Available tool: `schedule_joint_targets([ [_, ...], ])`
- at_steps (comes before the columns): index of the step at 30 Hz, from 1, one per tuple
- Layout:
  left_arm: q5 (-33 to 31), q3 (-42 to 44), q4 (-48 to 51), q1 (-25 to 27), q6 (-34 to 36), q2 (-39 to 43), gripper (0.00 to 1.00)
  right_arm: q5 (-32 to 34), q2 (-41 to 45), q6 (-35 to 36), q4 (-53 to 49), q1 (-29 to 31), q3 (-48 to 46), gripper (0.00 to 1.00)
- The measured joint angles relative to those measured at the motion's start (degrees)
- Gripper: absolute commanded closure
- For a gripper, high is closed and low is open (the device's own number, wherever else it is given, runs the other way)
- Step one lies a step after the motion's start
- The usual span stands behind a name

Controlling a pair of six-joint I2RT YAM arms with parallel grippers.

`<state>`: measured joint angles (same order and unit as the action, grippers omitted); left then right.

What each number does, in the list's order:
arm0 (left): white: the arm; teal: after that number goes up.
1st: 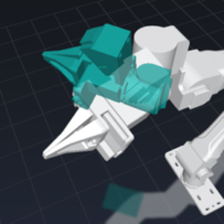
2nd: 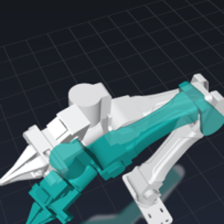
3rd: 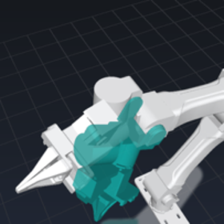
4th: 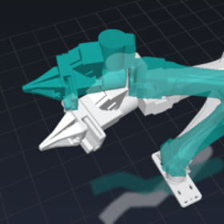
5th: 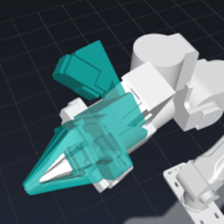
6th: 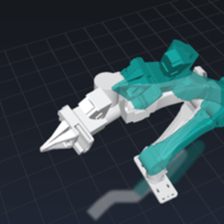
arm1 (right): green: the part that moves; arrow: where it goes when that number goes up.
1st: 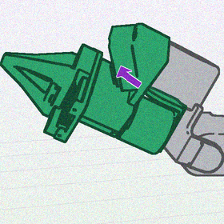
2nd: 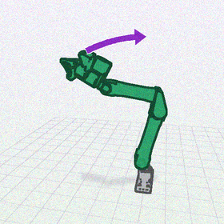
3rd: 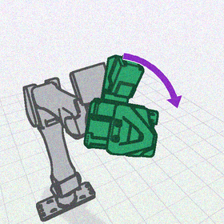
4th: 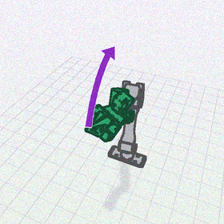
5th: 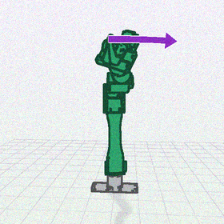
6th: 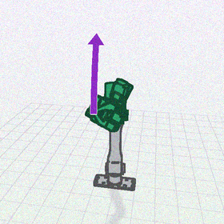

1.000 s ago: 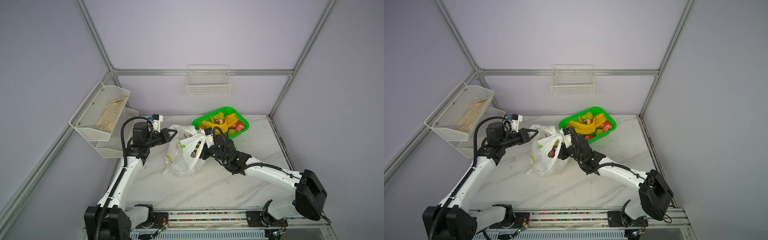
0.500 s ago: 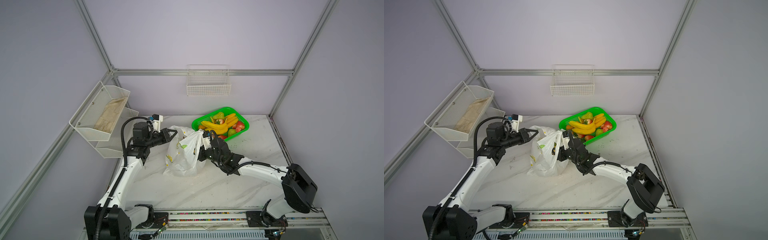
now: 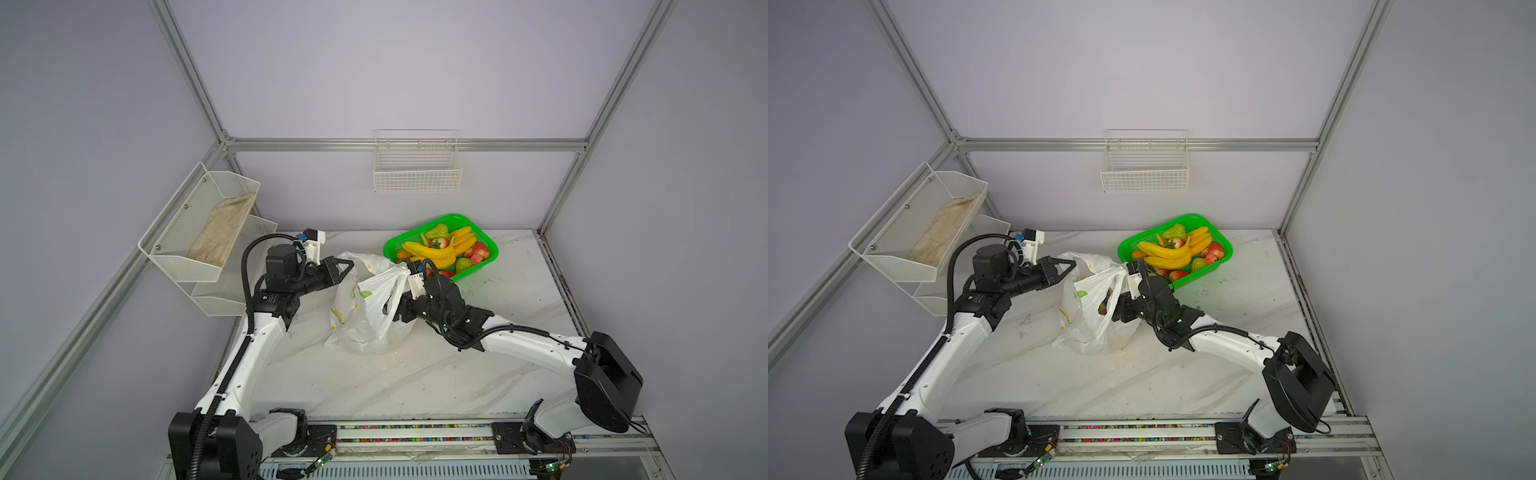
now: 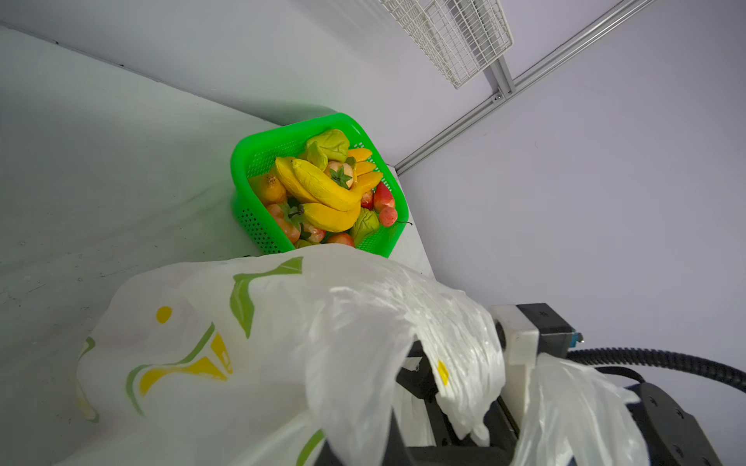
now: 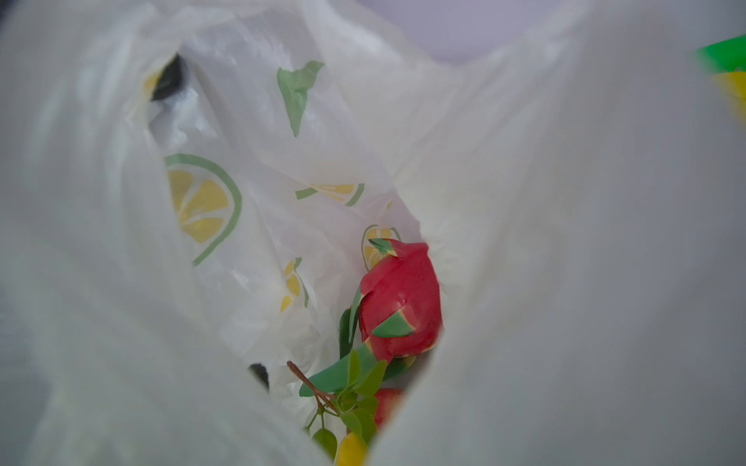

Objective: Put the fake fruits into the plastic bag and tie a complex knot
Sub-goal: 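Open the right gripper inside the bag and withdraw it, then move the right gripper over the basket and close on a pink peach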

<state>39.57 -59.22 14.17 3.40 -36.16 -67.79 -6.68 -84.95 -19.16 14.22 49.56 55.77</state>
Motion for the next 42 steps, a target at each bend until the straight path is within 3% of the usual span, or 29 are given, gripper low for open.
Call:
schedule_joint_targets([
  [6, -2.43, 0.00, 1.73, -1.70, 0.66, 1.03, 1.00, -1.90, 5.88, 3.19, -4.66, -0.63, 0.00, 0.21],
  [13, -2.56, 0.00, 1.75, -7.56, -0.15, 1.55, 1.00, -8.09, 15.43, 5.53, -9.51, -3.58, -0.24, 0.21],
  [22, -2.27, 0.00, 1.75, -9.90, -0.28, 1.53, 1.00, -14.16, 22.03, 5.92, -10.38, -13.14, -1.46, 0.18],
  [25, -2.05, 0.00, 1.75, -10.10, -0.28, 1.38, 1.00, -14.56, 21.70, 5.16, -10.60, -20.46, -1.53, 0.18],
  [30, -1.66, 0.00, 1.73, -10.14, -0.28, 1.14, 1.00, -9.73, 16.26, 4.39, -9.29, -33.81, -1.09, 0.21],
  [35, -1.22, 0.00, 1.57, -10.14, -0.42, 1.14, 1.00, -1.22, 3.28, 5.42, -9.84, -37.86, 3.43, 0.22],
  [42, -0.55, 0.00, 1.27, -10.14, -0.79, 0.90, 1.00, -0.39, -8.28, 7.13, -10.93, -45.79, 8.79, 0.28],
])
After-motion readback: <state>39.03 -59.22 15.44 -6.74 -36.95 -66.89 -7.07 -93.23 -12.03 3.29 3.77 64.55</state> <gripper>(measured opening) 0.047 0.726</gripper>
